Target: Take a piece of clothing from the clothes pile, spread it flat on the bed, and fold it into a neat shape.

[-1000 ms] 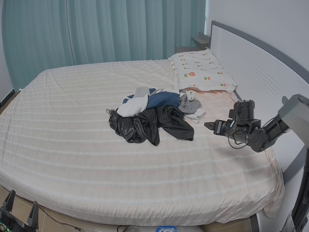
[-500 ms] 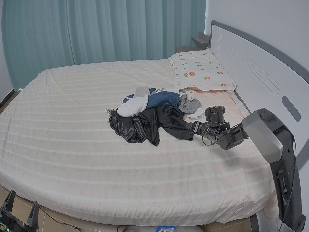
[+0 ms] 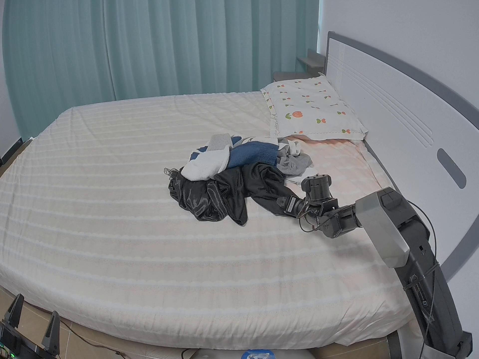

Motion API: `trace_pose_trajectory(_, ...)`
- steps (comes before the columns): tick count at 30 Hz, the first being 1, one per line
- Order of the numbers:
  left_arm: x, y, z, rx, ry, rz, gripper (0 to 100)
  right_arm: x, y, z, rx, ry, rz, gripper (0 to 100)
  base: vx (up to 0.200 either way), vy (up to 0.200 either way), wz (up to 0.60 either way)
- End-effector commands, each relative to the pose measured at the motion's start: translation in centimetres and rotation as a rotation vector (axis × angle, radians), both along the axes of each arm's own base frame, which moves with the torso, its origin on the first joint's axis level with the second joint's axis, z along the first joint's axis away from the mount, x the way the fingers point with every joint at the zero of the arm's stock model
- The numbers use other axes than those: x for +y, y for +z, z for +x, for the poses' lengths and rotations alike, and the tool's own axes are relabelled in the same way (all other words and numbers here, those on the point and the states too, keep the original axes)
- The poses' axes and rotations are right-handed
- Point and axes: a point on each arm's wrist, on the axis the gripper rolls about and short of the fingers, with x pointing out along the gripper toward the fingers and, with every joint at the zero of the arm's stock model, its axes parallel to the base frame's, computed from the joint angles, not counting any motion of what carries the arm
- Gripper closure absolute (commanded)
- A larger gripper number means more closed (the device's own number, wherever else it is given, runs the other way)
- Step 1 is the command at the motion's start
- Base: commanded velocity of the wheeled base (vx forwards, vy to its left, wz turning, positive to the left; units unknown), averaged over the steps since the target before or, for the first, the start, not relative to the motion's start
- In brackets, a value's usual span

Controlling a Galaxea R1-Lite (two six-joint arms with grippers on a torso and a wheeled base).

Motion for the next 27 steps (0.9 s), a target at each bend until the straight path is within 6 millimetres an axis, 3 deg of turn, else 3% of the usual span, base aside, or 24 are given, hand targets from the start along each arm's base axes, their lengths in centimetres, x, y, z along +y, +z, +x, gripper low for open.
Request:
trace_pose_trajectory(1, 0.0, -0.5, 0.0, 0.006, 0.003, 0.000, 0, 0.2, -1.8, 0.6, 0.003, -0.004, 0.000, 0, 0.000, 0.000, 0.00)
trace_pose_trajectory(2, 0.0, -0.5, 0.0, 0.006, 0.001, 0.000, 0, 0.2, -2.0, 0.5, 0.007, -0.004, -0.002, 0, 0.000, 0.000, 0.00)
trace_pose_trajectory(3, 0.0, -0.5, 0.0, 0.006, 0.001, 0.000, 0, 0.2, -2.0, 0.5, 0.007, -0.004, -0.002, 100, 0.000, 0.000, 0.00)
trace_pose_trajectory(9, 0.0, -0.5, 0.0, 0.006, 0.003, -0.002, 0, 0.4, -3.0, 0.4, 0.011, 0.000, 0.019, 100, 0.000, 0.000, 0.00)
trace_pose_trajectory(12, 0.0, -0.5, 0.0, 0.006, 0.003, -0.002, 0, 0.2, -2.0, 0.7, -0.023, -0.031, 0.063, 100, 0.000, 0.000, 0.00)
trace_pose_trajectory(14, 0.0, -0.5, 0.0, 0.006, 0.003, -0.002, 0, 0.0, 0.0, 1.0, -0.052, -0.049, 0.102, 100, 0.000, 0.000, 0.00)
trace_pose_trajectory(16, 0.0, -0.5, 0.0, 0.004, 0.003, 0.000, 0, -0.3, 0.7, 0.5, -0.041, -0.059, 0.109, 100, 0.000, 0.000, 0.00)
trace_pose_trajectory(19, 0.0, -0.5, 0.0, 0.004, 0.003, -0.002, 0, -1.2, 2.3, -1.3, -0.011, -0.065, 0.108, 100, 0.000, 0.000, 0.00)
trace_pose_trajectory(24, 0.0, -0.5, 0.0, 0.004, 0.003, -0.002, 0, -1.9, 2.7, -5.7, 0.021, -0.010, 0.105, 100, 0.000, 0.000, 0.00)
trace_pose_trajectory(26, 0.0, -0.5, 0.0, 0.006, 0.001, -0.003, 0, -2.2, 3.1, -8.4, 0.027, 0.030, 0.117, 100, 0.000, 0.000, 0.00)
trace_pose_trajectory(27, 0.0, -0.5, 0.0, 0.006, 0.003, -0.003, 0, -2.2, 3.3, -8.7, 0.021, 0.033, 0.120, 100, 0.000, 0.000, 0.00)
